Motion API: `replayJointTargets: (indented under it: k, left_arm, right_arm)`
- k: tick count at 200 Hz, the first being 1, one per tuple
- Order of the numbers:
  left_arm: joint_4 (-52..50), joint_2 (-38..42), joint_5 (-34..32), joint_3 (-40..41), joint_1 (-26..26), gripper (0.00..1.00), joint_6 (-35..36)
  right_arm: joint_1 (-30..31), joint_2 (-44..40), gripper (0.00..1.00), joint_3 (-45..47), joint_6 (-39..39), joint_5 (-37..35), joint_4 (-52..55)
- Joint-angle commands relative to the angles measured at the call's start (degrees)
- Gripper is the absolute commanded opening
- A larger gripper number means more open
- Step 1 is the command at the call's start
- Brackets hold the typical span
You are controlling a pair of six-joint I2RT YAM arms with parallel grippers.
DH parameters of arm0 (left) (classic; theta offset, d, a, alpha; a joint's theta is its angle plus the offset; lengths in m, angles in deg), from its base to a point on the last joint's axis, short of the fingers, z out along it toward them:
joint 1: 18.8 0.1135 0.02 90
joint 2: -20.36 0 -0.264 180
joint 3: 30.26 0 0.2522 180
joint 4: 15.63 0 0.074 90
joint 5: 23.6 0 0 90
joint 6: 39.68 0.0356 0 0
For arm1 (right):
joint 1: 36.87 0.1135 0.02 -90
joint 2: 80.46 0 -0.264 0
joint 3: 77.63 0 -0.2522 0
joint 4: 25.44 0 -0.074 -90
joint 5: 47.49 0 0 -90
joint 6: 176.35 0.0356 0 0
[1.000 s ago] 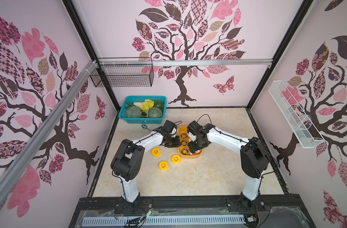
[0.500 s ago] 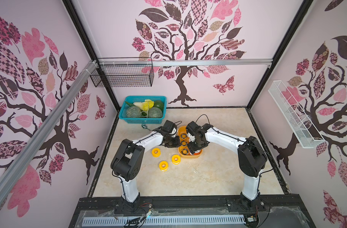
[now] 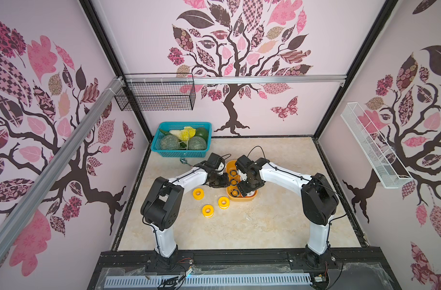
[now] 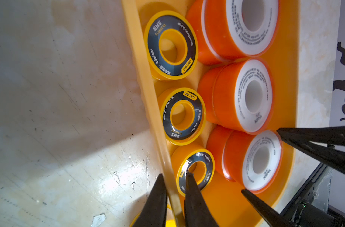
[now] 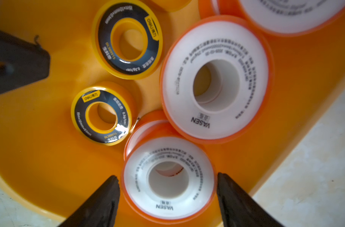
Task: Put the sealing tape into the storage box
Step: Place the sealing tape in the storage box.
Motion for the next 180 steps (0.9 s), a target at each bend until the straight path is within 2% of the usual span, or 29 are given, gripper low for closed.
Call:
replayJointTargets:
  k: [1, 77, 180]
  left_arm:
    - [-0.2, -0.5, 0.4, -1.6, -0.3, 0.2, 1.1]
    - [-0.3, -0.5, 0.4, -1.6, -0.3, 0.2, 1.1]
    - [-0.2, -0.2, 0.6, -2.0, -0.4, 0.21, 1.0]
  right_arm:
    - [0.1, 0.9, 0.82, -1.9, 0.6, -2.0, 0.8]
    - [0.1, -0.7, 0.83, -1.7, 1.2, -4.1, 0.3]
    - [-0.1, -4.3, 0.83, -0.7, 1.7, -2.1, -1.7]
